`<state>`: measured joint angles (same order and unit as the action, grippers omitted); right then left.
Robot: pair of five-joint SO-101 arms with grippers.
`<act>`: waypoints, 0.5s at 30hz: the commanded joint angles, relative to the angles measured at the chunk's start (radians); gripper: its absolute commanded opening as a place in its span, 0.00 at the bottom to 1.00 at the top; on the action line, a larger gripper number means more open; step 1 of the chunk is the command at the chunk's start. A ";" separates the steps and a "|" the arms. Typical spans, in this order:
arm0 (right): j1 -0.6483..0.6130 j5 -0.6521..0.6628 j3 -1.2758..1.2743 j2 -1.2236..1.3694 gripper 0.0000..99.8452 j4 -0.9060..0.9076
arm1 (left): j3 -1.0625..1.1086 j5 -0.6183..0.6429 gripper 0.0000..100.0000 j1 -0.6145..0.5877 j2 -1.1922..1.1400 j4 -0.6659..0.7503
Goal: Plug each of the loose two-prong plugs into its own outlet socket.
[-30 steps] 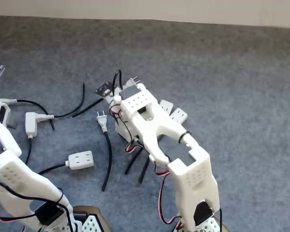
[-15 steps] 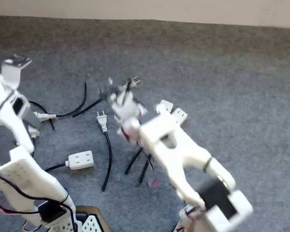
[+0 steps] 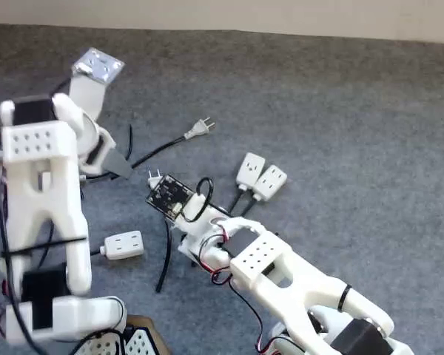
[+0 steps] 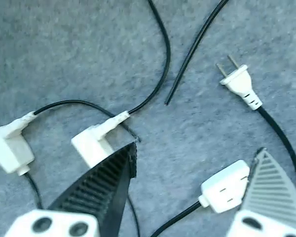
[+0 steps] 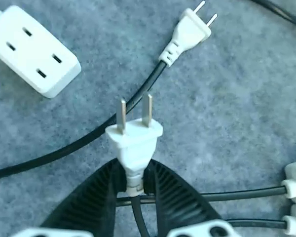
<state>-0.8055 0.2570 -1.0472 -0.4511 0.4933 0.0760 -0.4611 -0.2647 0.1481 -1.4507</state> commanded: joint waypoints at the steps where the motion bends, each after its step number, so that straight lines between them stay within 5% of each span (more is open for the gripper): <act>1: -0.008 -0.068 -0.013 -0.039 0.01 -0.067 | 0.360 0.020 0.37 0.047 0.283 0.238; 7: -0.013 -0.101 -0.021 -0.039 0.01 -0.114 | 0.684 0.063 0.37 0.073 0.604 0.368; 15: -0.088 -0.101 -0.051 -0.041 0.01 -0.163 | 0.842 0.201 0.37 0.179 0.774 0.419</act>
<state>-0.8531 0.1665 -1.1070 -0.4511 0.3552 0.8815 -0.3184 -0.1373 0.8508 -1.0671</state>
